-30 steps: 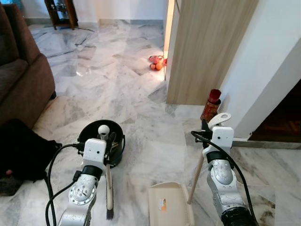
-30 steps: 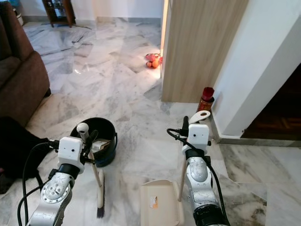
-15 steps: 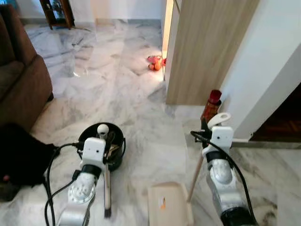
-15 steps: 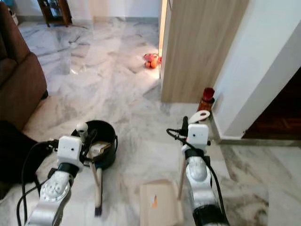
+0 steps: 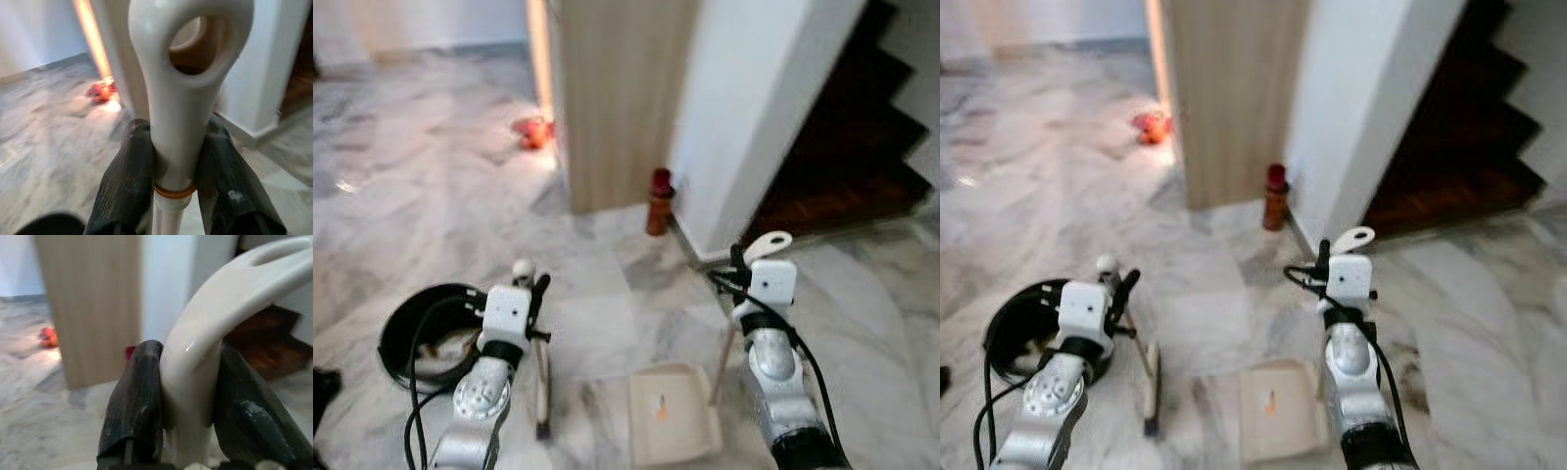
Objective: Sweep floor
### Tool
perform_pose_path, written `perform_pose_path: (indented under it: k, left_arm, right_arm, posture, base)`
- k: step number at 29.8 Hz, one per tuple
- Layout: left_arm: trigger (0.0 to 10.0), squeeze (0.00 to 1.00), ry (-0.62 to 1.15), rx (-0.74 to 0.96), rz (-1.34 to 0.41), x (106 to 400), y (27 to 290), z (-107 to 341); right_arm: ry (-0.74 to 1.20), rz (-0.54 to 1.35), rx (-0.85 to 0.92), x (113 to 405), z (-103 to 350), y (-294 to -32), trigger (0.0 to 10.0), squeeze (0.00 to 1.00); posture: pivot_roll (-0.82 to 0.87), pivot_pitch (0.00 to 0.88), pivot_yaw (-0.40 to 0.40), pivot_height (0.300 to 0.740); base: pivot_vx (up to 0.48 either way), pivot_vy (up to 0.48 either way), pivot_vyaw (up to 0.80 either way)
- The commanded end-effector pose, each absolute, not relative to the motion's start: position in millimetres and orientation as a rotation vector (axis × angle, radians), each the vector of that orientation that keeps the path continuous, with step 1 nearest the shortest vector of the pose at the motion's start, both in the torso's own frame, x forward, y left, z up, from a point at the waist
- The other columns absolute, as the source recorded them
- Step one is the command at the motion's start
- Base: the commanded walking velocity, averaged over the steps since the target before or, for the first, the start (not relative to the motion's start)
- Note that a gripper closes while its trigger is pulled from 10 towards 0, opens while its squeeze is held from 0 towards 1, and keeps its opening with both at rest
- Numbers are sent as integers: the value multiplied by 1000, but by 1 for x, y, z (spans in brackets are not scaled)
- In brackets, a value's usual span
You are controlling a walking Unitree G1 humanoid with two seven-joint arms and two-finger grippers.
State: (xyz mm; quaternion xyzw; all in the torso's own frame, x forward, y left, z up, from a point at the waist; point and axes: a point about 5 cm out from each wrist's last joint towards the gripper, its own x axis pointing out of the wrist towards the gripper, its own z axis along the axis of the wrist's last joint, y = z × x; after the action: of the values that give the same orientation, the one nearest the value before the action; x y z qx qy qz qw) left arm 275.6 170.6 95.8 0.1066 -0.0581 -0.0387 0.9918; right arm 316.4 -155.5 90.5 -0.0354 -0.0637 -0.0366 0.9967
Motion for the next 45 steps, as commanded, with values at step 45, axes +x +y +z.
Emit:
perform_pose_path:
  k: [45]
  left_arm:
    - [10000, 0, -170, 222, -82, 281, 170, 105]
  right_arm:
    - [-142, -99, -81, 315, 94, -163, 10000, 0]
  posture:
    - [93, 35, -3, 740]
  base:
    - [0, -29, -800]
